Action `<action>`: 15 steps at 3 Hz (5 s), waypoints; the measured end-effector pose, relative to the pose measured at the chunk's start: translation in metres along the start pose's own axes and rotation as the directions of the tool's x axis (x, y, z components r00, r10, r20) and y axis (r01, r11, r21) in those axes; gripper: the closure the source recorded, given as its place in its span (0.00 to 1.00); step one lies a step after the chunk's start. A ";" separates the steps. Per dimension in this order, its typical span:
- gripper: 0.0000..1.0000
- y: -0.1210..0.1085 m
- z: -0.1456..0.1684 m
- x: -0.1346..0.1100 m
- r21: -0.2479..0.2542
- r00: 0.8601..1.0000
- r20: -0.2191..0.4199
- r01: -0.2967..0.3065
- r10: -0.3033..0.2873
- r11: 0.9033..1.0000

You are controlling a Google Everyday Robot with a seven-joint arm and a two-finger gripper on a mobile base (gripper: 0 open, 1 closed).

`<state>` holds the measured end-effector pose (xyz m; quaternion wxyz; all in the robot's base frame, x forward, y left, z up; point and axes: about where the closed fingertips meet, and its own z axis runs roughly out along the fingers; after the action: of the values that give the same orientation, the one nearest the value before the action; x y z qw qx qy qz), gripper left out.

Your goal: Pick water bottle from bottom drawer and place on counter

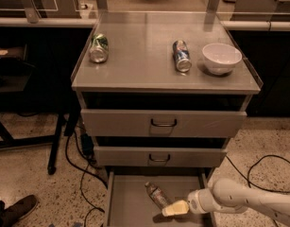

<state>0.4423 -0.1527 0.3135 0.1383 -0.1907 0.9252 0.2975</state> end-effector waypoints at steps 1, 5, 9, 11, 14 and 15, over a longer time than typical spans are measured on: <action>0.00 -0.017 0.051 -0.022 -0.021 0.996 0.064 -0.068 0.069 0.997; 0.00 -0.040 0.116 -0.034 0.050 0.991 0.090 -0.102 0.098 0.993; 0.00 -0.087 0.174 -0.017 0.131 0.986 0.039 -0.167 0.164 0.977; 0.00 -0.099 0.197 -0.011 0.130 0.983 0.020 -0.182 0.181 0.975; 0.61 -0.099 0.197 -0.011 0.130 0.983 0.020 -0.182 0.181 0.975; 0.83 -0.099 0.197 -0.011 0.130 0.983 0.020 -0.182 0.181 0.975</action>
Offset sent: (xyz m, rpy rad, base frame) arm 0.0523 0.0334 -0.0615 0.0787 0.0093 -0.1160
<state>0.5230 -0.1054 0.1136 0.1266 -0.0949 0.9557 0.2483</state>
